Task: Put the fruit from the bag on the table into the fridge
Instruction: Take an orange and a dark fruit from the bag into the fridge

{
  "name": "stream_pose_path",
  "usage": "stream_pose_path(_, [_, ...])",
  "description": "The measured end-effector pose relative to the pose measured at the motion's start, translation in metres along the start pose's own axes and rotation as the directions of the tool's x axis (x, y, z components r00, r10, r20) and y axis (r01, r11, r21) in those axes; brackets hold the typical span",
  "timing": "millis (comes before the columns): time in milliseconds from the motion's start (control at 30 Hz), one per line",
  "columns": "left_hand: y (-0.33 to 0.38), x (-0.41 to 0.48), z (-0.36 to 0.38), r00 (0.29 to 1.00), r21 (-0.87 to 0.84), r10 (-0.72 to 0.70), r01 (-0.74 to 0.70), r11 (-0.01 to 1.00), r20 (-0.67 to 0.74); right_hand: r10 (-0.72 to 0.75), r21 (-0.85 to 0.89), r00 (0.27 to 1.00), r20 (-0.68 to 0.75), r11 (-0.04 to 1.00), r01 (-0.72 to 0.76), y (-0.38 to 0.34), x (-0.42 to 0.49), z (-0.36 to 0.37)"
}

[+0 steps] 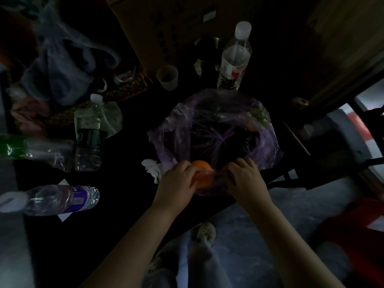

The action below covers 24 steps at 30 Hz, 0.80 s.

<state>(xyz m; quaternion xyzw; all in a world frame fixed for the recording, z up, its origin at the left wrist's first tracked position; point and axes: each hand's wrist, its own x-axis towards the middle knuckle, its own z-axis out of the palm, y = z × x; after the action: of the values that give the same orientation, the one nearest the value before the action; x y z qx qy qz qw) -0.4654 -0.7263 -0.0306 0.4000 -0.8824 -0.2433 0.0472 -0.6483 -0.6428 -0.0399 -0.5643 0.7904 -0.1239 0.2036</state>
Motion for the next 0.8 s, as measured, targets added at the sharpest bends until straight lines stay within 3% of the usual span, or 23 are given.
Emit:
stream_pose_path(400, [-0.004,-0.031,0.016,0.999,-0.130,-0.037,0.039,0.991,0.017,0.054,0.024,0.997,-0.046,0.998,-0.053,0.009,-0.031,0.019])
stream_pose_path(600, [-0.005,-0.031,0.019,0.998,-0.129,-0.054,0.057,0.990,0.022,0.063,0.045,0.998,0.010,0.997,-0.064,0.013,-0.032,0.022])
stream_pose_path(800, [0.010,-0.015,0.008,0.983,-0.073,-0.046,0.034,0.997,-0.176,0.067,0.186,0.979,-0.191,0.982,-0.031,0.011,-0.013,0.001])
